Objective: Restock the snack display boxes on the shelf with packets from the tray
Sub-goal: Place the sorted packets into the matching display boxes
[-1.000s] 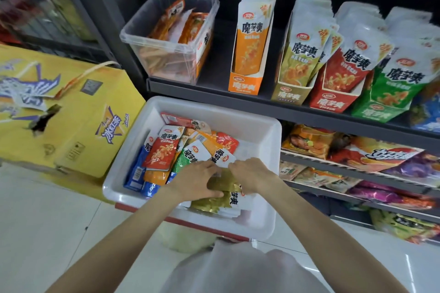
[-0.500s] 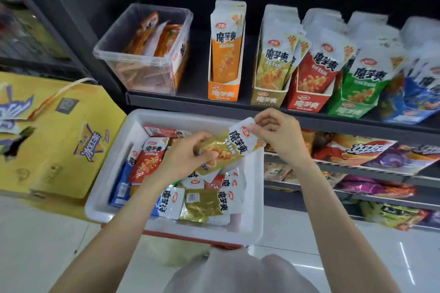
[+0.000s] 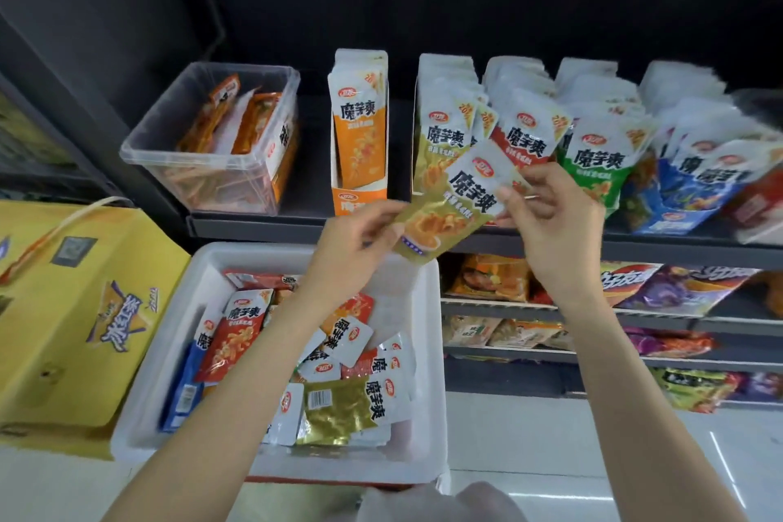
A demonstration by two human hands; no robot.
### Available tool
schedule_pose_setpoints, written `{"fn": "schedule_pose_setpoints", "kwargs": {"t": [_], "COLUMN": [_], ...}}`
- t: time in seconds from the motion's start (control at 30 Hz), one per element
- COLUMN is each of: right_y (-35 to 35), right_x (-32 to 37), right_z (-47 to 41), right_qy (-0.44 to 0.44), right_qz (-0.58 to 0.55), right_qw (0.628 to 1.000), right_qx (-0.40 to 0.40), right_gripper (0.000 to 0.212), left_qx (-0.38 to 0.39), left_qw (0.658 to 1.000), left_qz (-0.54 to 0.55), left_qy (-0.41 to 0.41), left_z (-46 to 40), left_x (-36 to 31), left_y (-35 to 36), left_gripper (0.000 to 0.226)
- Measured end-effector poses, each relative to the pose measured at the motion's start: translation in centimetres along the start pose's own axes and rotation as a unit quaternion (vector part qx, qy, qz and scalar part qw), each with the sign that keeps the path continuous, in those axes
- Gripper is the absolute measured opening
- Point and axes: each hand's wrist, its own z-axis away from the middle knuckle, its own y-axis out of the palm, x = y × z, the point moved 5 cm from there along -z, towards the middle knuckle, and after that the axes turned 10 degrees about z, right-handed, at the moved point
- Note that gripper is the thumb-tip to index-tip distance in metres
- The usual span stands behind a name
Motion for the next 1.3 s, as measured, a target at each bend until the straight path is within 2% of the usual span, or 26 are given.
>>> {"fn": "schedule_pose_setpoints", "kwargs": {"t": [0.1,0.17,0.33,0.43,0.5,0.67,0.8,0.9,1.0,1.07,1.17,1.23,1.3], "right_y": [-2.5,-2.8,1.3,4.1,4.8,3.4,1.9,3.4,7.6,10.8,15.5,18.4,21.0], "right_x": [0.9,1.4,1.7,0.5,-0.3,-0.3,0.8,1.1,0.0,-0.9,-2.0,-2.8,-3.7], "right_z": [-3.1,-5.3,-9.0,-9.3,-9.0,-7.2,-3.1,1.1,4.9,7.1,9.7,11.3,12.1], "right_qy": [-0.042,-0.076,-0.160,-0.144,-0.116,-0.083,-0.099,-0.100,-0.084,-0.103,-0.155,-0.180,-0.195], "right_qz": [0.075,0.122,0.260,0.332,0.358,0.338,0.244,0.180,0.163,0.187,0.245,0.285,0.331], "right_qw": [0.991,0.980,0.948,0.932,0.926,0.935,0.959,0.978,0.974,0.944,0.878,0.843,0.824], "right_qx": [-0.107,-0.138,-0.087,-0.025,-0.011,-0.066,-0.106,-0.030,0.133,0.252,0.381,0.419,0.416], "right_gripper": [0.014,0.021,0.017,0.021,0.025,0.031,0.023,0.021,0.020,0.020,0.027,0.030,0.032], "left_qx": [-0.079,-0.091,-0.048,-0.043,-0.037,-0.030,-0.088,-0.140,-0.101,-0.039,0.047,0.088,0.111], "left_qw": [0.986,0.965,0.924,0.915,0.912,0.909,0.921,0.937,0.957,0.960,0.925,0.900,0.890], "left_qz": [-0.118,-0.215,-0.347,-0.366,-0.372,-0.372,-0.308,-0.229,-0.231,-0.273,-0.375,-0.420,-0.422], "left_qy": [0.086,0.117,0.155,0.165,0.171,0.184,0.222,0.224,0.143,0.048,-0.039,-0.082,-0.131], "left_z": [-3.0,-4.8,-7.1,-7.4,-7.5,-7.2,-5.0,-1.3,2.7,5.4,9.4,11.4,12.6], "left_x": [-1.4,-1.1,0.8,1.4,1.7,2.0,0.9,1.1,4.4,7.9,12.0,14.0,15.4], "left_y": [-0.2,0.0,1.6,2.0,2.2,2.2,1.2,-0.3,-2.0,-3.2,-4.5,-5.0,-5.3], "left_gripper": [0.025,0.024,0.028,0.032,0.033,0.034,0.025,0.020,0.022,0.024,0.031,0.038,0.045]}}
